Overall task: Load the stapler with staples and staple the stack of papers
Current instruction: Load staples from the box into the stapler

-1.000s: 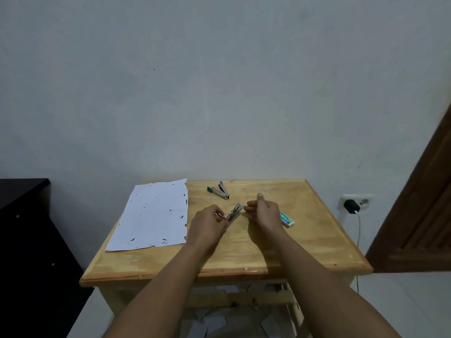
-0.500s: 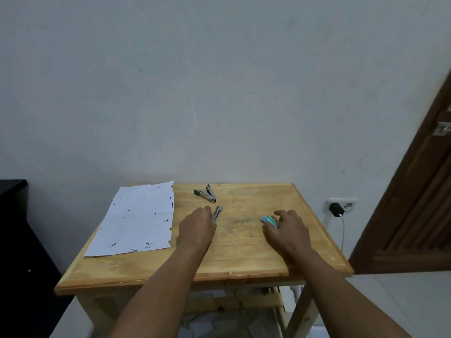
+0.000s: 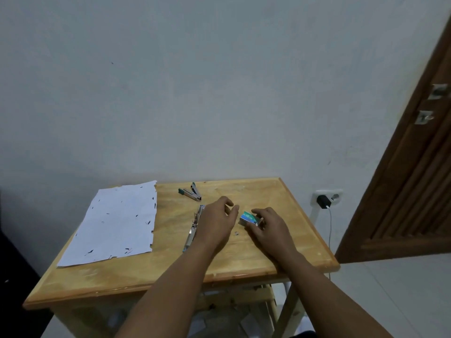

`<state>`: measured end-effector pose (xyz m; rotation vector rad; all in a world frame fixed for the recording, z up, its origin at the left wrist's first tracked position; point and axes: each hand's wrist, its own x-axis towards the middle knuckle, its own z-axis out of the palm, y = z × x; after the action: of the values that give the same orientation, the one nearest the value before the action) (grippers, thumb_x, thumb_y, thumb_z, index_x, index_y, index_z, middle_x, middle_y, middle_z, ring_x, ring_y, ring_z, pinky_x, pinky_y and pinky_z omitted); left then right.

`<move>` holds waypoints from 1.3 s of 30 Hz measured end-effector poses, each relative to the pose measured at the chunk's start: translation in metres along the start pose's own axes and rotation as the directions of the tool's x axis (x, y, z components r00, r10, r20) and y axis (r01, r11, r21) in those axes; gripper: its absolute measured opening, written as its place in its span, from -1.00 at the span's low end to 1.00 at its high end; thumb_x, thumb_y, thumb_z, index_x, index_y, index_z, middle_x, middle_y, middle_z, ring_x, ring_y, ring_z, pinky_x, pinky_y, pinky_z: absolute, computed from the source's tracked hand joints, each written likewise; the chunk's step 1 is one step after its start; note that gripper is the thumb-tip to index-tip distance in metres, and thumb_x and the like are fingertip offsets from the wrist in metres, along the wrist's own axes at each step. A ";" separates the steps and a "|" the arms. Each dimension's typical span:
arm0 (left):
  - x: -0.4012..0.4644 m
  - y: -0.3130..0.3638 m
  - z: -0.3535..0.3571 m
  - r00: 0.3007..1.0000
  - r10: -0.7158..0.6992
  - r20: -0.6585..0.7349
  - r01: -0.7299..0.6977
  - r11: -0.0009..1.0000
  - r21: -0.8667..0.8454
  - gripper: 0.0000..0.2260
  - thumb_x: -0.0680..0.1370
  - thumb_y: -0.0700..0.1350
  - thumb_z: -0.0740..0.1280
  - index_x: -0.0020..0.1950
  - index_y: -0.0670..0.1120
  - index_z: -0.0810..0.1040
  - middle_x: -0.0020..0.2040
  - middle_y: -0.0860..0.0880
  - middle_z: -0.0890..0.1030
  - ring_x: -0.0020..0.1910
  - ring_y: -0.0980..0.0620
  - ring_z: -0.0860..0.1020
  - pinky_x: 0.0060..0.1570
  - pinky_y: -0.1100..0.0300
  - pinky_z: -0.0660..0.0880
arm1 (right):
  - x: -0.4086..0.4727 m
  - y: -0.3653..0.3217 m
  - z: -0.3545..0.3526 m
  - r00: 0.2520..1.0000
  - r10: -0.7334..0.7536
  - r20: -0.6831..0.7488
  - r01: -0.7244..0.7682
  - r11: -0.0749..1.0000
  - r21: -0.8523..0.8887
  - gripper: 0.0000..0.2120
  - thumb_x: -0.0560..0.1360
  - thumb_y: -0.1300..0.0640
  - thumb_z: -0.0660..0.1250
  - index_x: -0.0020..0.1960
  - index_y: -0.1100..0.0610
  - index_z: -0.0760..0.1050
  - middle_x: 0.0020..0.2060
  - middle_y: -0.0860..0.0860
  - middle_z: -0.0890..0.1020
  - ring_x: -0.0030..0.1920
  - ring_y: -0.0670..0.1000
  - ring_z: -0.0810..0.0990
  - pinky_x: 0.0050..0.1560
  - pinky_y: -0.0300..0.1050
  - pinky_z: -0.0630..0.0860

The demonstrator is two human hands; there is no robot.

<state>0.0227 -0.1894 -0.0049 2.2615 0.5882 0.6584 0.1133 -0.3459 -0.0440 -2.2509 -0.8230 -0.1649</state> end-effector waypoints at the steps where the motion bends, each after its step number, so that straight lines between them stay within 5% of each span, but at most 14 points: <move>1: 0.002 0.003 0.004 0.995 -0.083 0.062 0.091 0.987 -0.131 -0.81 0.64 0.16 0.36 0.12 0.07 0.59 -0.07 0.08 0.68 -0.15 0.18 0.62 -0.20 0.18 0.57 | 0.000 0.000 -0.001 1.000 -0.012 -0.006 0.012 0.999 0.041 -0.52 0.57 -0.08 0.46 0.45 0.02 0.51 0.20 -0.05 0.63 0.07 -0.13 0.61 0.02 -0.24 0.61; 5: 0.012 -0.001 0.015 0.921 -0.256 0.294 0.373 0.796 -0.477 -0.74 0.54 -0.01 0.55 0.09 -0.07 0.57 -0.12 -0.16 0.74 -0.24 -0.07 0.71 -0.26 0.02 0.64 | 0.000 -0.006 -0.003 1.000 0.000 -0.010 0.001 0.989 0.149 -0.47 0.55 -0.04 0.50 0.47 0.00 0.46 0.16 -0.05 0.65 -0.03 -0.13 0.66 -0.07 -0.33 0.59; 10: 0.024 -0.009 0.021 0.908 -0.304 0.288 0.418 0.679 -0.604 -0.80 0.56 -0.24 0.52 0.08 -0.23 0.54 -0.06 -0.24 0.74 -0.18 -0.11 0.77 -0.14 -0.02 0.72 | 0.012 -0.008 0.004 1.000 0.019 -0.018 -0.013 0.961 0.277 -0.57 0.51 0.00 0.55 0.34 0.03 0.58 0.12 -0.09 0.68 -0.03 -0.20 0.65 -0.12 -0.37 0.60; 18: 0.033 -0.014 0.018 0.859 -0.409 0.308 0.503 0.558 -0.660 -0.86 0.59 -0.25 0.48 0.07 -0.30 0.63 -0.05 -0.26 0.73 -0.10 -0.09 0.77 -0.16 0.05 0.73 | 0.018 0.000 0.003 0.996 0.089 0.009 -0.086 0.924 0.373 -0.76 0.56 0.09 0.49 0.23 0.00 0.68 0.06 -0.11 0.73 -0.03 -0.15 0.70 -0.16 -0.23 0.66; 24: 0.033 -0.016 0.018 0.843 -0.368 0.391 0.537 0.557 -0.633 -0.78 0.52 -0.23 0.56 0.07 -0.28 0.61 -0.03 -0.27 0.74 -0.11 -0.09 0.78 -0.09 -0.04 0.74 | 0.014 0.004 0.002 0.994 0.109 0.002 -0.099 0.899 0.427 -0.68 0.56 0.16 0.47 0.30 0.01 0.66 0.12 -0.11 0.72 -0.02 -0.12 0.70 -0.13 -0.27 0.65; 39: 0.034 -0.019 0.019 0.836 -0.362 0.413 0.549 0.556 -0.624 -0.85 0.62 -0.26 0.43 0.17 -0.26 0.59 -0.03 -0.25 0.75 -0.09 -0.07 0.78 -0.15 0.03 0.74 | 0.014 0.003 0.002 0.987 0.156 -0.027 -0.127 0.884 0.451 -0.94 0.55 0.19 0.48 -0.01 0.05 0.68 -0.09 -0.08 0.73 -0.09 -0.15 0.71 -0.19 -0.24 0.64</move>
<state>0.0564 -0.1670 -0.0207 1.3089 0.6237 0.2546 0.1262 -0.3386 -0.0424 -1.8472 -0.5870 0.0244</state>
